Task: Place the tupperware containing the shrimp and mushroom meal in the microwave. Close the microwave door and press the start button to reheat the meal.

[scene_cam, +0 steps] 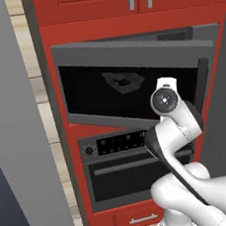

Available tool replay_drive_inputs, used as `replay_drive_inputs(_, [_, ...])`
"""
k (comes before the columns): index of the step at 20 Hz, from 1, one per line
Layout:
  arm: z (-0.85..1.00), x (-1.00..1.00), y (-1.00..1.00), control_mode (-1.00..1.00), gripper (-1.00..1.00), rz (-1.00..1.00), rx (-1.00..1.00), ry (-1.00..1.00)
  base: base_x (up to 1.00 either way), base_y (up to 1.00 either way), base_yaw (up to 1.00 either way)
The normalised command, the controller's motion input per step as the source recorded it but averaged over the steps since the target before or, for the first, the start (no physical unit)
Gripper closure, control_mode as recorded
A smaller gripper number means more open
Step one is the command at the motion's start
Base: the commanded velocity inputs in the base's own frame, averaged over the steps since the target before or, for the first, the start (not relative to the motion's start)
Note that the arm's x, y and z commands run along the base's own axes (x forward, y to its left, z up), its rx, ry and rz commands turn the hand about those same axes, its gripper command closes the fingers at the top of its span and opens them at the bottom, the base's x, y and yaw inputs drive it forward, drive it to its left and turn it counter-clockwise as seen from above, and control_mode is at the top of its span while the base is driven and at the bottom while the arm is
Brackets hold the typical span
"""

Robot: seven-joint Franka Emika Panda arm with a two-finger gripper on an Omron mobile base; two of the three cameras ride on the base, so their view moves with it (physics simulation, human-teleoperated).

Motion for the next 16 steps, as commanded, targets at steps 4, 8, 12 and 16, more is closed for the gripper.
replay_drive_inputs(4, [0.15,0.80,-0.28,-1.00,-1.00,0.16,0.00,0.00,0.00,0.00,0.00])
replay_drive_inputs(8, [0.12,0.82,-0.24,-1.00,-1.00,0.13,0.00,0.00,0.00,0.00,0.00])
replay_drive_inputs(12, [0.15,0.85,-0.17,-1.00,-1.00,0.09,0.00,0.03,0.00,0.00,0.00])
replay_drive_inputs(16, [0.18,0.84,-0.08,-1.00,-1.00,0.06,0.00,0.07,0.00,0.00,0.00])
